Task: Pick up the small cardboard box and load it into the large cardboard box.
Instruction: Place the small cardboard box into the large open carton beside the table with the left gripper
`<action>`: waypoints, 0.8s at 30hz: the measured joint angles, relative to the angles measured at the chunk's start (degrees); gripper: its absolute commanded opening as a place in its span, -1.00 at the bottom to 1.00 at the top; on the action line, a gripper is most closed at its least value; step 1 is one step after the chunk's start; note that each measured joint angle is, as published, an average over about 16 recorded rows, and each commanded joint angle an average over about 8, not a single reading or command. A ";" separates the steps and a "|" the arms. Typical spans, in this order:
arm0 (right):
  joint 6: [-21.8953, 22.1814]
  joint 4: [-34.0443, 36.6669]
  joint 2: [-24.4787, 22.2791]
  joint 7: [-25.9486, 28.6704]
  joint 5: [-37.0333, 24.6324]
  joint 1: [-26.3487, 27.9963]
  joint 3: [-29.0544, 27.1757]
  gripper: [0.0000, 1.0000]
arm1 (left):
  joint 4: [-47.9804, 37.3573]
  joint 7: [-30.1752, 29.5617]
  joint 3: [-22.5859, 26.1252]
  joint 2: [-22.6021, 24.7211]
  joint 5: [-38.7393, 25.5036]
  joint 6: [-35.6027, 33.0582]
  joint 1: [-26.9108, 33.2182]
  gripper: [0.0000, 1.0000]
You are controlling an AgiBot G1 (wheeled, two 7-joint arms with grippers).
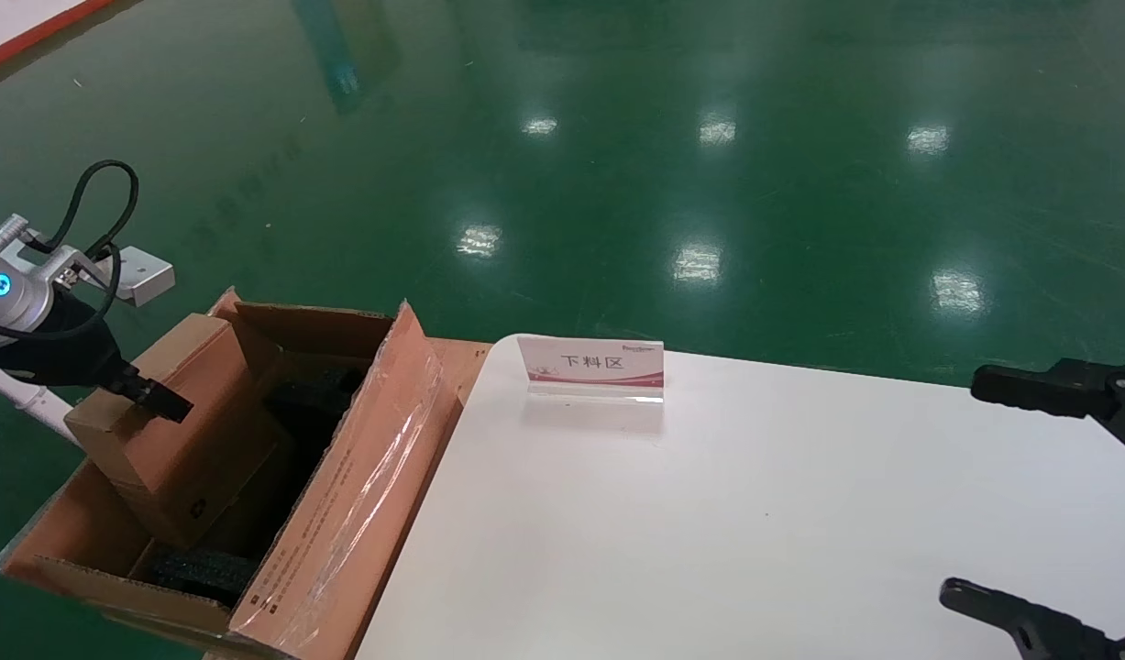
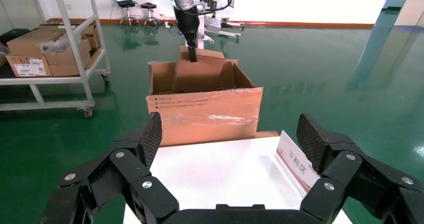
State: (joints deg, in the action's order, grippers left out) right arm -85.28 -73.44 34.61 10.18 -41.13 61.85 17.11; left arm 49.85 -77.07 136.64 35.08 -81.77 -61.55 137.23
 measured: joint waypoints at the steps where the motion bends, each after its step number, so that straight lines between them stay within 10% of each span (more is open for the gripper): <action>1: 0.00 0.00 0.00 0.00 0.00 0.00 0.00 1.00 | -0.10 0.02 -0.02 0.04 0.02 0.04 -0.02 -1.00; 24: 0.03 0.00 -0.03 -0.04 0.05 0.02 0.07 1.00 | 0.04 -1.40 0.71 0.31 -1.18 1.31 -1.58 -1.00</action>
State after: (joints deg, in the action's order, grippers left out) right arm -85.25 -73.44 34.58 10.15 -41.08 61.86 17.18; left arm 49.89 -78.48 137.35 35.39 -82.95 -60.24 135.64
